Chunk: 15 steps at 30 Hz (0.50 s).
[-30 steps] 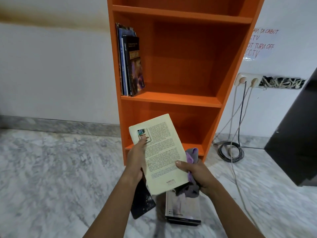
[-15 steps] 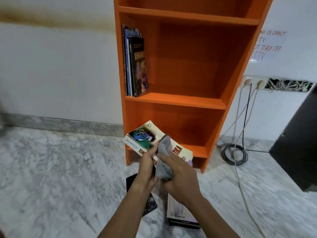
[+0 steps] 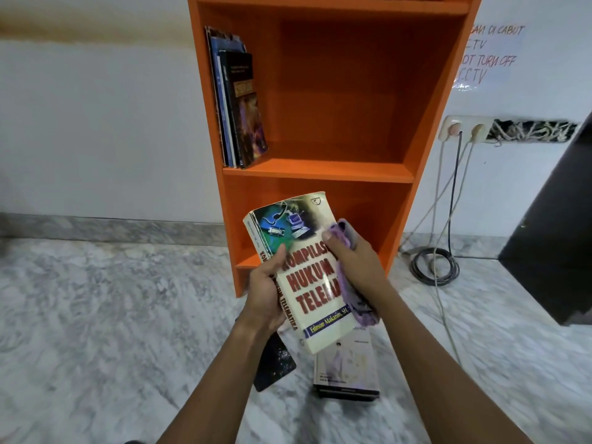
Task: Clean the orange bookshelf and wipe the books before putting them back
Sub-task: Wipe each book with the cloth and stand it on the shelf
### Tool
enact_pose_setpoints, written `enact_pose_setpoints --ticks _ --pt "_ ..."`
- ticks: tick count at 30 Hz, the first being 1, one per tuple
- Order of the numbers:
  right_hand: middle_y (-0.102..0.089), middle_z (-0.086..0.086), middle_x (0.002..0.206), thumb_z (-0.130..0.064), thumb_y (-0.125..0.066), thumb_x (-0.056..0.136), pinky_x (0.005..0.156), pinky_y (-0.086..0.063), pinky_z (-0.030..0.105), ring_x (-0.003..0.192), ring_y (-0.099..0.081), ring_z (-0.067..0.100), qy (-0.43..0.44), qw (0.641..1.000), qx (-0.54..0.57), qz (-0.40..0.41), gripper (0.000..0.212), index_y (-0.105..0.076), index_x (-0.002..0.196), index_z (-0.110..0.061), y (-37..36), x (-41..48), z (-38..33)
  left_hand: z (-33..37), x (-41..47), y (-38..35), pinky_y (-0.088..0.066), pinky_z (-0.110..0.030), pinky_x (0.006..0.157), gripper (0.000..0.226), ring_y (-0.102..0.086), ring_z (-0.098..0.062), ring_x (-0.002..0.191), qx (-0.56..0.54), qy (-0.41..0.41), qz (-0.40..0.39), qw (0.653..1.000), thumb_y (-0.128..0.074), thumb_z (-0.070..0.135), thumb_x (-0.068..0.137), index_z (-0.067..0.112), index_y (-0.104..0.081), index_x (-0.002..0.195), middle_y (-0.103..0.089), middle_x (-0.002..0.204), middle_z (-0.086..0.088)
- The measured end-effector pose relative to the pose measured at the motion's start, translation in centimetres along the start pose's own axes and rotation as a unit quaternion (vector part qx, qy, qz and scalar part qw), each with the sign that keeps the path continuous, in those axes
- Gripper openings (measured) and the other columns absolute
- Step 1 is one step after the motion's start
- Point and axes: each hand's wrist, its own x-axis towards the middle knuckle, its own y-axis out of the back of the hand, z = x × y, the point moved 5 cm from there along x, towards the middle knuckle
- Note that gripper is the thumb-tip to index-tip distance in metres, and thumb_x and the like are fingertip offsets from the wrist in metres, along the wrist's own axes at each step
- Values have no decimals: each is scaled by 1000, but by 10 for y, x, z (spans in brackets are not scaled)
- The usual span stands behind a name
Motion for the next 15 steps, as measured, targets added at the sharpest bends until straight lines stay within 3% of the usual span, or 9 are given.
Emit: enact_pose_setpoints --ticks 2,4,7,9,11,13,15 --pt "-79 9 97 -42 -67 95 84 -62 39 87 -77 26 -95 980 151 -86 29 -70 105 -15 1 0 8 5 3 11 -48 -66 96 55 -64 -47 105 -2 14 6 1000 -62 36 89 1 -59 131 -65 121 -31" --pt "-78 16 100 -25 -68 95 75 -63 41 84 -77 30 -124 952 251 -127 21 -71 109 -10 -5 -7 8 14 3 17 -51 -64 94 60 -64 -49 106 28 37 -7 999 -65 37 87 -1 -58 132 -64 122 -33" --pt "-77 21 100 -11 -68 94 69 -63 41 83 -77 35 -104 941 316 -68 21 -70 113 -3 -14 -9 14 30 4 22 -60 -46 74 41 -74 -35 78 127 38 6 991 -62 35 86 4 -68 112 -75 96 -21" --pt "-76 23 102 -13 -73 90 79 -62 50 91 -75 40 -67 950 304 -11 28 -69 114 1 -16 -4 14 34 7 30 -60 -45 83 34 -75 -32 86 239 47 24 970 -64 39 91 13 -72 111 -77 102 -16" --pt "-77 20 98 -14 -77 88 82 -62 49 93 -75 36 -28 963 268 22 25 -70 107 1 -14 3 4 39 4 39 -57 -41 85 25 -76 -24 92 355 74 20 932 -63 37 96 20 -70 112 -79 103 -5" --pt "-79 11 92 -10 -76 88 76 -62 34 90 -76 26 -9 960 274 57 15 -72 101 -3 -8 9 -5 42 1 47 -56 -39 88 23 -74 -21 101 386 93 -13 918 -62 26 98 24 -66 121 -77 110 0" --pt "-78 12 99 -12 -77 87 84 -61 39 98 -74 30 1 953 291 81 19 -74 104 -5 -3 18 -13 51 0 45 -58 -35 85 28 -72 -23 107 378 72 -51 922 -63 19 98 23 -63 126 -75 117 -1"
